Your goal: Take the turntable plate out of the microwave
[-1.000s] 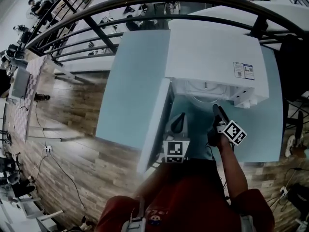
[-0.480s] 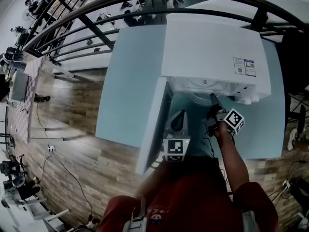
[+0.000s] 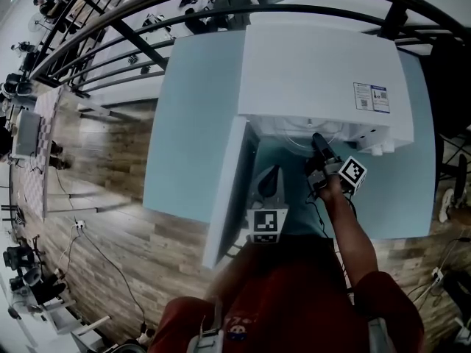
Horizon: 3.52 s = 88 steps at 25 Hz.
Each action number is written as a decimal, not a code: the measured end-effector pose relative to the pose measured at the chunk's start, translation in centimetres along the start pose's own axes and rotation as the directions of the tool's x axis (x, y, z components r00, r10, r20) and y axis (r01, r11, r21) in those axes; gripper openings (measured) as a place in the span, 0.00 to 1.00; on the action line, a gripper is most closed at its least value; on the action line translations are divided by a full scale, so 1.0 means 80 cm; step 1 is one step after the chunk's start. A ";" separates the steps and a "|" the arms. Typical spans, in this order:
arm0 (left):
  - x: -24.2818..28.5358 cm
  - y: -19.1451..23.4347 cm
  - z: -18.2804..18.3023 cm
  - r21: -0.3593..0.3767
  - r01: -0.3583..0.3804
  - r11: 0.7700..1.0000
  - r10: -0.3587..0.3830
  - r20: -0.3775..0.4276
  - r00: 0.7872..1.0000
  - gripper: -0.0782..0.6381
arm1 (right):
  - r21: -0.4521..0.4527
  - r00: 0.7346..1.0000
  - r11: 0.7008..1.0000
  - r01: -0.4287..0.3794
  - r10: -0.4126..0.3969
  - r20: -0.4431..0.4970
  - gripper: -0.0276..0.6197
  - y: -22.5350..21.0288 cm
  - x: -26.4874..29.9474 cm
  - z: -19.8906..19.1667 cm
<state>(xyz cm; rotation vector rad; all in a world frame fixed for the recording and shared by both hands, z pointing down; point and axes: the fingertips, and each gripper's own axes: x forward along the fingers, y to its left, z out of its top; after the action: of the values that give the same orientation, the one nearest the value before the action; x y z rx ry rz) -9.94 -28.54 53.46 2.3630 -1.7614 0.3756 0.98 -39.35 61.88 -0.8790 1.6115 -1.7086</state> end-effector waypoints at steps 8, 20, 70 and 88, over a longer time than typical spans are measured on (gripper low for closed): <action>0.004 -0.003 -0.008 0.004 0.010 1.000 -0.010 -0.005 1.000 0.11 | 0.082 1.000 0.996 -0.019 0.019 -0.004 0.38 -0.001 0.014 -0.009; 0.002 -0.003 -0.012 0.000 0.021 1.000 -0.021 -0.010 1.000 0.11 | 0.114 0.999 0.993 -0.022 0.019 0.026 0.11 -0.005 0.010 -0.013; -0.117 -0.038 -0.030 -0.015 0.049 0.999 -0.049 0.021 0.999 0.11 | -0.107 0.992 0.987 -0.124 0.125 0.001 0.09 0.004 -0.174 -0.096; -0.169 -0.085 -0.037 -0.001 0.070 0.998 -0.070 0.038 0.997 0.11 | -0.098 0.983 0.978 -0.183 0.185 0.011 0.09 0.018 -0.284 -0.113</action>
<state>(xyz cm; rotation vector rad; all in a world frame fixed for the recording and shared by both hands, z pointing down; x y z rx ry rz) -7.37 -13.35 52.34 2.4385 -1.6880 0.3213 6.87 -15.75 59.02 -0.7638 1.7178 -1.5006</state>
